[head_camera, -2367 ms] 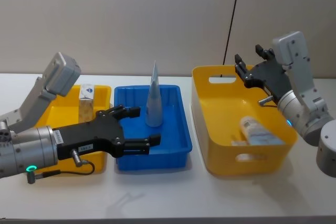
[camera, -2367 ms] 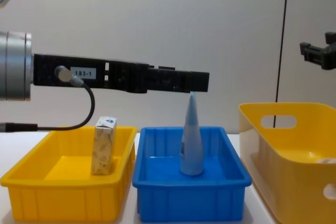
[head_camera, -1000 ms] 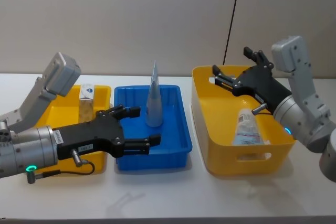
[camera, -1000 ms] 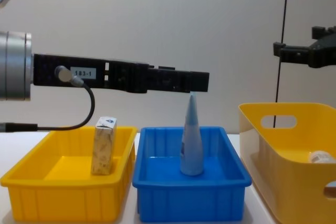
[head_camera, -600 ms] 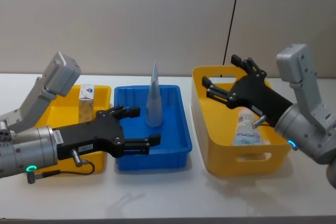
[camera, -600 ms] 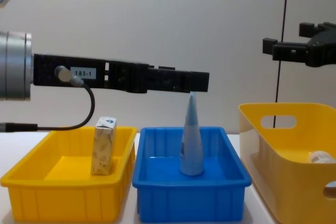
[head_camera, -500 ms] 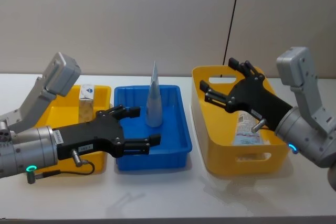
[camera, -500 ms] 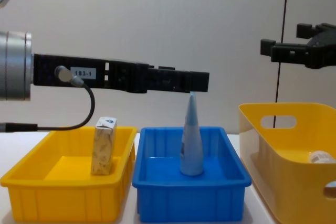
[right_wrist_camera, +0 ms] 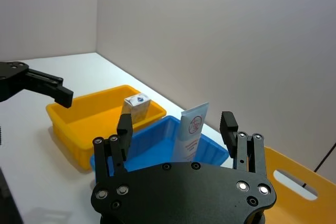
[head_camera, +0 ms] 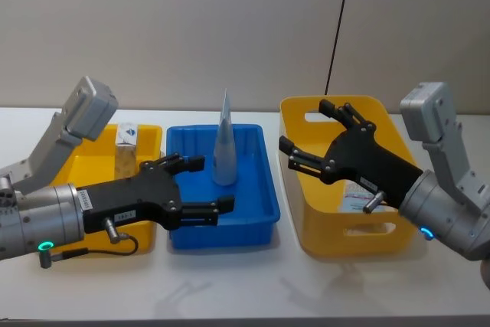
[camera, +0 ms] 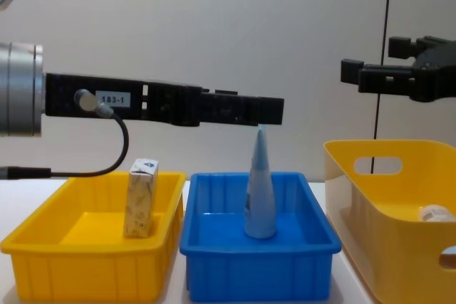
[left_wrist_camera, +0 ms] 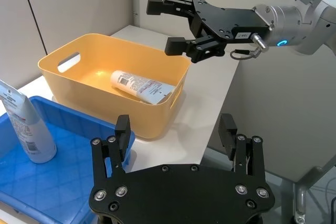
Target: Bimanual collaborative sorting of washing and personal care products
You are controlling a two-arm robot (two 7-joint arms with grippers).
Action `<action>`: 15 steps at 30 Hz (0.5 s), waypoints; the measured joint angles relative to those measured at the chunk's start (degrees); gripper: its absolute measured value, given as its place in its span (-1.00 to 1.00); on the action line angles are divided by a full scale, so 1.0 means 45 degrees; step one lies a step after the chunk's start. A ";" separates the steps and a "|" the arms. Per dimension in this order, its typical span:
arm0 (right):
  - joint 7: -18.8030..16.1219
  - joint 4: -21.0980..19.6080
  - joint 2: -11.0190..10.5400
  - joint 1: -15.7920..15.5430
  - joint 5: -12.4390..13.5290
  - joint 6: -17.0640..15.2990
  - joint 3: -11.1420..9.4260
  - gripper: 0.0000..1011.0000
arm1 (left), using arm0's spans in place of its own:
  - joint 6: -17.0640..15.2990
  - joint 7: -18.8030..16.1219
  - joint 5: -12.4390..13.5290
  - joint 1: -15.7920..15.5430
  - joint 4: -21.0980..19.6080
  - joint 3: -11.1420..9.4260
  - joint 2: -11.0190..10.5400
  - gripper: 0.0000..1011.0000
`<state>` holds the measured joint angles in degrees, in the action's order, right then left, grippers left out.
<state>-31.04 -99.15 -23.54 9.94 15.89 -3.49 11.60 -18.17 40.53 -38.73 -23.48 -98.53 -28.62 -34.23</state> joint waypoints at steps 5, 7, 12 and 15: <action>-0.0075 -0.0137 -0.0058 -0.0097 0.0074 -0.0023 0.0035 0.98 | 0.0000 0.0000 0.0000 0.0000 -0.0001 0.0000 0.0000 0.98; -0.0096 -0.0168 -0.0068 -0.0120 0.0090 -0.0028 0.0044 0.98 | 0.0000 0.0000 0.0001 -0.0001 0.0000 0.0000 0.0000 0.98; -0.0136 -0.0247 -0.0104 -0.0175 0.0125 -0.0041 0.0067 0.98 | 0.0000 0.0000 0.0000 0.0000 -0.0001 0.0001 0.0000 0.98; -0.0150 -0.0272 -0.0113 -0.0195 0.0135 -0.0044 0.0074 0.98 | 0.0000 0.0000 0.0001 0.0000 -0.0001 0.0000 -0.0001 0.98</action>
<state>-31.72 -100.38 -24.04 9.06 16.50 -3.69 11.93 -18.17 40.53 -38.73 -23.48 -98.53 -28.62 -34.23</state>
